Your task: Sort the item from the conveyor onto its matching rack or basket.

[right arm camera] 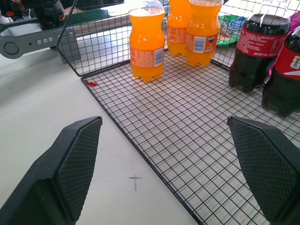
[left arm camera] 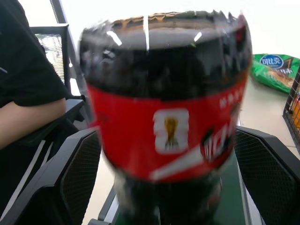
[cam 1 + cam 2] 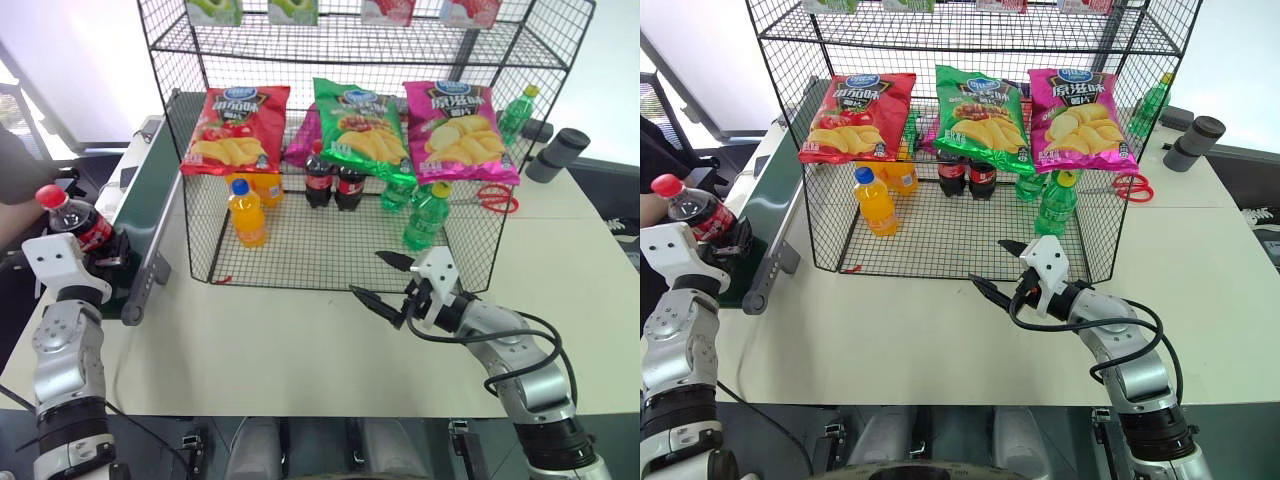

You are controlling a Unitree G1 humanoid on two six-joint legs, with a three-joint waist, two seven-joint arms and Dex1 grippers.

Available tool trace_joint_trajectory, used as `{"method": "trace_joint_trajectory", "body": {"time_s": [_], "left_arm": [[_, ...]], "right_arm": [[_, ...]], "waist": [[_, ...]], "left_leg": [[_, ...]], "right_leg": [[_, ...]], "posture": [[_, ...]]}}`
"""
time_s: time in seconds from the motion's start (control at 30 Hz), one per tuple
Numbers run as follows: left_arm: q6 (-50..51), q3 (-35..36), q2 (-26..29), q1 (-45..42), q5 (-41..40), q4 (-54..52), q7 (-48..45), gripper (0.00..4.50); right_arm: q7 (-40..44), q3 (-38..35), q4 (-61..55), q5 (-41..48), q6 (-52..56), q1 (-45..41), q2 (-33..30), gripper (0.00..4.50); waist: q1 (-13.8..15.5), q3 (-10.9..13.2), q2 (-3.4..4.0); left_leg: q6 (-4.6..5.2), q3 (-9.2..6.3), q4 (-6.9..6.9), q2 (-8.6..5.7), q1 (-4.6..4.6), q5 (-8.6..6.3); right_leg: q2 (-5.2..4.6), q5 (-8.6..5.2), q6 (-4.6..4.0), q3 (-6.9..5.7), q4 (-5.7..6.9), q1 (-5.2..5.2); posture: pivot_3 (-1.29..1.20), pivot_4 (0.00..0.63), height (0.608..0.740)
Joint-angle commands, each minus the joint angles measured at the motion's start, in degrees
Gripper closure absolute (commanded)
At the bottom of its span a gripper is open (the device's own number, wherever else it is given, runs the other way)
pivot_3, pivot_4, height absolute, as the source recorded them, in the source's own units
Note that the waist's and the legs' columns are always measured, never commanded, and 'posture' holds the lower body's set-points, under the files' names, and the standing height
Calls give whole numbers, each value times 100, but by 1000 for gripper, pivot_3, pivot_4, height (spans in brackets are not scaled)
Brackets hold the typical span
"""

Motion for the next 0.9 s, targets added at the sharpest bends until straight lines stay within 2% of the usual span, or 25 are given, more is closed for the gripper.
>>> {"method": "trace_joint_trajectory", "body": {"time_s": [0.03, 0.17, 0.3, 0.4, 0.5, 0.6, 0.7, 0.8, 0.9], "left_arm": [[-34, 115, 46, -19, -67, -101, 16, 1529], [10, 226, 199, -22, -289, -354, -183, 1529], [387, 316, 676, -7, -850, -937, -947, 1529], [1128, 278, 1151, 43, -1432, -1573, -1551, 1529], [2093, 75, 1564, 161, -2381, -2370, -2334, 1529], [2736, -611, 1897, 312, -2702, -3198, -2912, 1529], [2933, -1233, 1875, 153, -2608, -3451, -3075, 1529], [2739, -2169, 1385, -305, -2276, -3442, -3216, 1529], [2227, -3159, 876, -776, -1514, -3087, -3518, 1529]], "right_arm": [[13, -29, -199, 19, -127, -44, -2, 0], [23, -40, -220, 41, -106, -54, -11, 0], [101, -70, -334, 196, 22, -114, -33, 0], [170, -206, -531, 702, 351, -166, 22, 0], [279, -243, -731, 1152, 745, -256, -42, 0], [210, -291, -884, 1566, 1148, -513, 0, 0], [95, -325, -969, 1768, 1336, -726, 54, 0], [32, -268, -978, 1828, 1398, -902, 101, 0], [8, -203, -982, 1828, 1469, -972, 95, 0]], "waist": [[4, 0, 0], [9, 0, 0], [-5, 6, -19], [-6, 6, -20], [-5, 6, -19], [-9, 9, -9], [-18, 10, -4], [-13, 11, -2], [7, 11, -2]], "left_leg": [[0, 0, 0, 0, 0, 0], [0, -2, 0, 0, 0, 0], [0, -4, 0, 1, -6, 0], [-1, -7, -1, 3, -12, 0], [-2, -7, -3, 2, -12, -1], [-3, -7, -5, 1, -12, -1], [-4, -7, -7, -3, -11, -1], [-4, -7, -12, -2, -10, -1], [-3, -4, -12, -5, -14, 0]], "right_leg": [[0, 0, 0, 0, 0, 0], [-1, 0, 0, -1, 0, 1], [0, 0, 0, -3, 0, -5], [-2, -1, -2, -5, -3, -10], [-11, -1, -3, -4, -9, -7], [-18, -1, -6, -3, -18, -4], [-23, -10, -23, -2, -21, -4], [-20, -10, -23, -3, -18, -8], [-12, -2, -8, -2, -20, -8]], "posture": [[0, 150, 740], [0, 150, 740], [0, 150, 740], [0, 150, 740], [0, 150, 740], [0, 150, 740], [0, 150, 740], [0, 150, 740], [0, 150, 740]]}}
